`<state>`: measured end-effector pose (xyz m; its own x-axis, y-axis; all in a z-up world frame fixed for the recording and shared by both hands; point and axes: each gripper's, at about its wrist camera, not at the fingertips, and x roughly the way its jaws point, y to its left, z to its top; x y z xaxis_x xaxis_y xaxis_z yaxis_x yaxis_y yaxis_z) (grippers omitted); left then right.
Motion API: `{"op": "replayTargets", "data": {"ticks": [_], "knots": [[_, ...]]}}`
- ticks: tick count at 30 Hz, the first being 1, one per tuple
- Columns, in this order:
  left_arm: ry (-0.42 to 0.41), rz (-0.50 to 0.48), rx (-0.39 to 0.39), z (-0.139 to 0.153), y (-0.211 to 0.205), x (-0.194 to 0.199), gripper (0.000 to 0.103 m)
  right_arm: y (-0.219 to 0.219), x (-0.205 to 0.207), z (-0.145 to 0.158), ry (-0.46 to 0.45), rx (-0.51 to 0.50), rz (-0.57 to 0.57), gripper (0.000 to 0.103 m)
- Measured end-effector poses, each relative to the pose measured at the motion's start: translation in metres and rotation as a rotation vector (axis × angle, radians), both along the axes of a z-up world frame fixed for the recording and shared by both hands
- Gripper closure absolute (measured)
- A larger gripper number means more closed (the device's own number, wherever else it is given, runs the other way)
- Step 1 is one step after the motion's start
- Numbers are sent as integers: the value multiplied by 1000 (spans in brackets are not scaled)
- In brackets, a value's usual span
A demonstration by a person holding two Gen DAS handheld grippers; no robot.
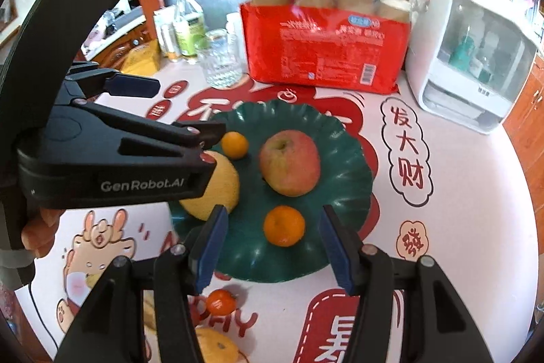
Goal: Organize fruits
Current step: 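Withdraw both tools from the plate toward the banana and remaining fruit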
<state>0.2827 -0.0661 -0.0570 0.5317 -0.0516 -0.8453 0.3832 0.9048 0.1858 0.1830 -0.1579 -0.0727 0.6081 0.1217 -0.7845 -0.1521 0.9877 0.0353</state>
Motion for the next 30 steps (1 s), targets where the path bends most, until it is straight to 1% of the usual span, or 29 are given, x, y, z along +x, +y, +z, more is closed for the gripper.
{"op": "replayTargets", "data": {"ticks": [9,18,23,30], "knots": [[-30,33,-46,33,12,-37,20,7,-23,27,-44,11,21,47],[-65,61,-67,62,22,-74,20,10,-54,56,-95,-9,43,47],[-80,64,-84,72,27,-103,19,8,-74,70,-109,3,50,47],[-85,63,-109,76,31,-152,18,2,-109,80,-119,2,71,47]]}}
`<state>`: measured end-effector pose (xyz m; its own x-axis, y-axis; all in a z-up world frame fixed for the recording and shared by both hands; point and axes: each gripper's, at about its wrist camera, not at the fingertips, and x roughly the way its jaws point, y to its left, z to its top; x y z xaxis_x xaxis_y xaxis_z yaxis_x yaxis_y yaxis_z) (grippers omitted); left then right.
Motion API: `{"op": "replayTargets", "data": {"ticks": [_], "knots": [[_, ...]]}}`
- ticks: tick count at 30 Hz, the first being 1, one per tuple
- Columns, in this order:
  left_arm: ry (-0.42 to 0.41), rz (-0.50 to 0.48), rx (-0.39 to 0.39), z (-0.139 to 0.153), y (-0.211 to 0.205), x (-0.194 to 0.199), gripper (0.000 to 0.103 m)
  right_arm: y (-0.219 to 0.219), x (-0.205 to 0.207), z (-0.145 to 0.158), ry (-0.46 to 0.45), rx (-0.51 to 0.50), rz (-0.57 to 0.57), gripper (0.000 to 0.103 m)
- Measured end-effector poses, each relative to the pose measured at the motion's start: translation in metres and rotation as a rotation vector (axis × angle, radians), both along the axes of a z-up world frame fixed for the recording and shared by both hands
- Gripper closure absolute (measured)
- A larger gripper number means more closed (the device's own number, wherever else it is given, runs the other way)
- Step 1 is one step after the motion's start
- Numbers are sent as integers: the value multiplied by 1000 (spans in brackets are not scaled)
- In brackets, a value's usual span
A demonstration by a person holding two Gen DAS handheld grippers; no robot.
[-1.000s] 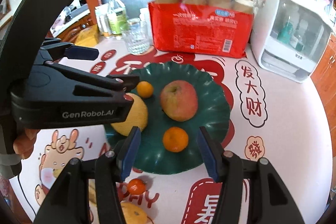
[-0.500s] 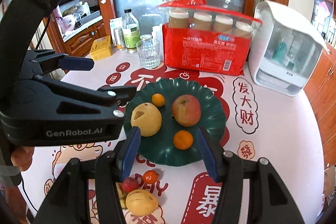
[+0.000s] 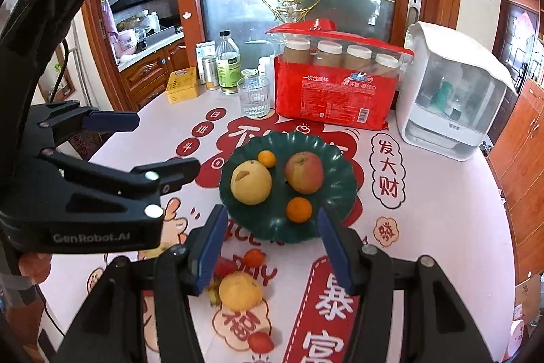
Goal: Organize fruits
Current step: 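Withdraw both tools from the plate toward the banana and remaining fruit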
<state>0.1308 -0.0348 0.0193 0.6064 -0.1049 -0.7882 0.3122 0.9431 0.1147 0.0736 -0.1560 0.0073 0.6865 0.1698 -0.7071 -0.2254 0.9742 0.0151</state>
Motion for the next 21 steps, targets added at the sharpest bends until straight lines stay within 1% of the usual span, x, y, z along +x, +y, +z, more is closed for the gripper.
{"op": "replayTargets", "data": {"ticks": [5,12,15,18,21], "knots": [[-15,15,-16,1,4,-33,18,-11,-26,1,7,17,-1,47],[-28,46,-53,0,12,-74,17,-31,-58,2,14,78,-29,47],[-25,57,-73,-4,14,-84,16,-37,-70,2,9,93,-38,47],[-5,64,-93,-12,15,-92,16,-41,-78,0,4,92,-45,47],[5,61,-88,-21,14,-97,16,-45,-85,-4,6,92,-53,47]]}}
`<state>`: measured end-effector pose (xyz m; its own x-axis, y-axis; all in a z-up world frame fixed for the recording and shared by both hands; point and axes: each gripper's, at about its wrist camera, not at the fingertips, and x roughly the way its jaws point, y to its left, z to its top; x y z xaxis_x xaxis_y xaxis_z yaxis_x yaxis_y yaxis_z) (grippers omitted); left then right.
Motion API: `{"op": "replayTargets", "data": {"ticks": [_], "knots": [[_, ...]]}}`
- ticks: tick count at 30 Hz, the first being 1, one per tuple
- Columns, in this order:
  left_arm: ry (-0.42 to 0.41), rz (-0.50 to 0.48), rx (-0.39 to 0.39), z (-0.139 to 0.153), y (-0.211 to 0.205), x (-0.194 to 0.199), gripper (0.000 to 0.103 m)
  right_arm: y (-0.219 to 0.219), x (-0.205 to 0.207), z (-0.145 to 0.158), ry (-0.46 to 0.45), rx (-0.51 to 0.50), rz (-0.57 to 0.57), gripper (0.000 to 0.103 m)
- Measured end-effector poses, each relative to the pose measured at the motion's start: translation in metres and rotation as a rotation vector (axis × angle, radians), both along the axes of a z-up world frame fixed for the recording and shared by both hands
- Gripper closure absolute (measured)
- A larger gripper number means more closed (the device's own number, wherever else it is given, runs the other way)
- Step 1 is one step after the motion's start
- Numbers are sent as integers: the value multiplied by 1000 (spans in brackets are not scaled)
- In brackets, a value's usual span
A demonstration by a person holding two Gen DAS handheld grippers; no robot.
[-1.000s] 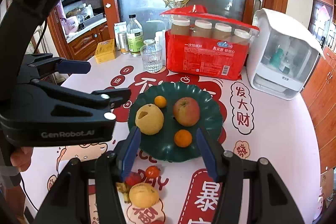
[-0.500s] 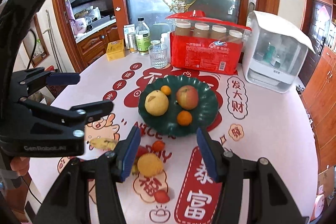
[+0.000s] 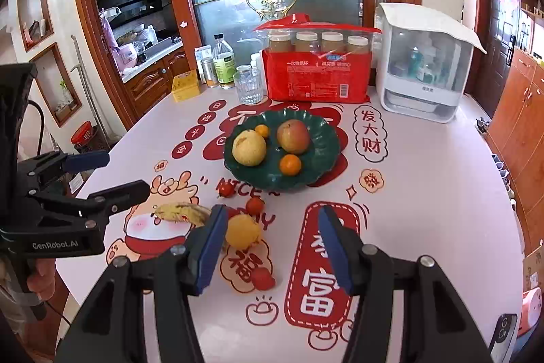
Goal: Organize fruits
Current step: 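Withdraw both tools from the plate toward the banana and remaining fruit, then close the left tool on the large yellow citrus while the right tool grasps the red lychee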
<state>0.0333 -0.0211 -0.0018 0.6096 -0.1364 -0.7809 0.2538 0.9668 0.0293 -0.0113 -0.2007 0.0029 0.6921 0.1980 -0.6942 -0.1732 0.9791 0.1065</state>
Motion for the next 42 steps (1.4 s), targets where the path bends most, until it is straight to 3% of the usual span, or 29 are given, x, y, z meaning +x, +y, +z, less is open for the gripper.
{"op": "replayTargets", "data": {"ticks": [12,27,42], "knots": [[24,-62,65,-50,-21,-2,16,-10,-10,-55,84,-8,-17,47],[201,-100,21,-118,-40,34,16,2,-5,-132,192,24,49,47],[289,-81,-54,-142,-47,68,26,31,21,-168,233,26,109,47]]}}
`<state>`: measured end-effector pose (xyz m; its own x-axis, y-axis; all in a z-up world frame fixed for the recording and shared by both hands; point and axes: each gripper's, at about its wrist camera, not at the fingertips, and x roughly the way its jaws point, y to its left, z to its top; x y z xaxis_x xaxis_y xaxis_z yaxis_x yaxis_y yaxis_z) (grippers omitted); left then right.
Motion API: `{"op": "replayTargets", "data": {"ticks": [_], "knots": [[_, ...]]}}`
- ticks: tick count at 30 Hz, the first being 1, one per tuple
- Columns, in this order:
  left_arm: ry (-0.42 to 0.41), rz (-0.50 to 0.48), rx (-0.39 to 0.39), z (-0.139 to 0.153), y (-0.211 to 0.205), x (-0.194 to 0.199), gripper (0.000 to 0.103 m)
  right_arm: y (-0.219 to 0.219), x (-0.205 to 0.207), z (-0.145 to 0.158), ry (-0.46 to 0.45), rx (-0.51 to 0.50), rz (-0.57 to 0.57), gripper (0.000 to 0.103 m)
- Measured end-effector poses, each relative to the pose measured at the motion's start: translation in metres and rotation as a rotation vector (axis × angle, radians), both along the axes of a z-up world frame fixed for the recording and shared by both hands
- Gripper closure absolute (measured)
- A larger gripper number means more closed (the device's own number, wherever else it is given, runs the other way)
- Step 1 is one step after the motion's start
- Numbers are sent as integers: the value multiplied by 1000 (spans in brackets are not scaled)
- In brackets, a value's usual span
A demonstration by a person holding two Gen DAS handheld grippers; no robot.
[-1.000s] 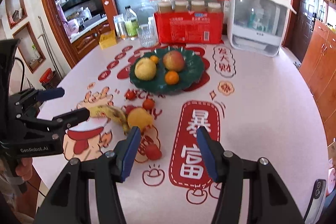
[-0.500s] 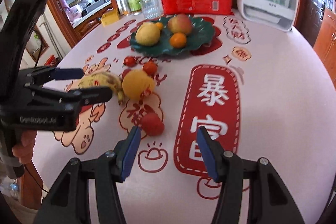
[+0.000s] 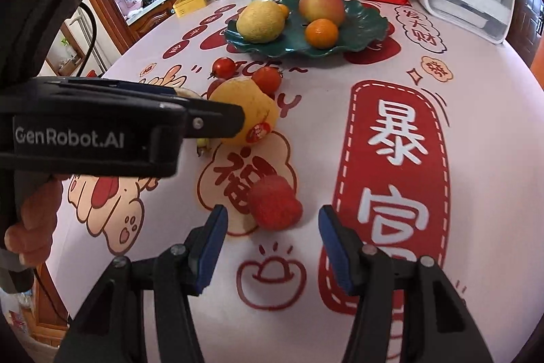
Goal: Organize fruits
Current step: 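Close the left tool on the large yellow citrus while the right tool grasps the red lychee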
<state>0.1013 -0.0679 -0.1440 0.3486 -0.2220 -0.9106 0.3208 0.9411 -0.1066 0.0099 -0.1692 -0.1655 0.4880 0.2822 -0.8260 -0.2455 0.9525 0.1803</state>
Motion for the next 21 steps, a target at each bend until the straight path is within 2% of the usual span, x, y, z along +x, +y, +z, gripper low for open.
{"op": "replayTargets", "data": {"ticks": [4,6,9,21], "knots": [[6,-4,-9,-1,-3,3,27,2,3,-4,-6,-15,-1,53],[6,-8,-11,-2,-5,5,27,1,4,-4,-9,-18,2,62],[10,-13,-14,-3,-8,7,28,-2,5,-4,-9,-3,-4,70],[40,10,37,-21,-21,16,49,-20,6,-5,1,31,-53,70]]}}
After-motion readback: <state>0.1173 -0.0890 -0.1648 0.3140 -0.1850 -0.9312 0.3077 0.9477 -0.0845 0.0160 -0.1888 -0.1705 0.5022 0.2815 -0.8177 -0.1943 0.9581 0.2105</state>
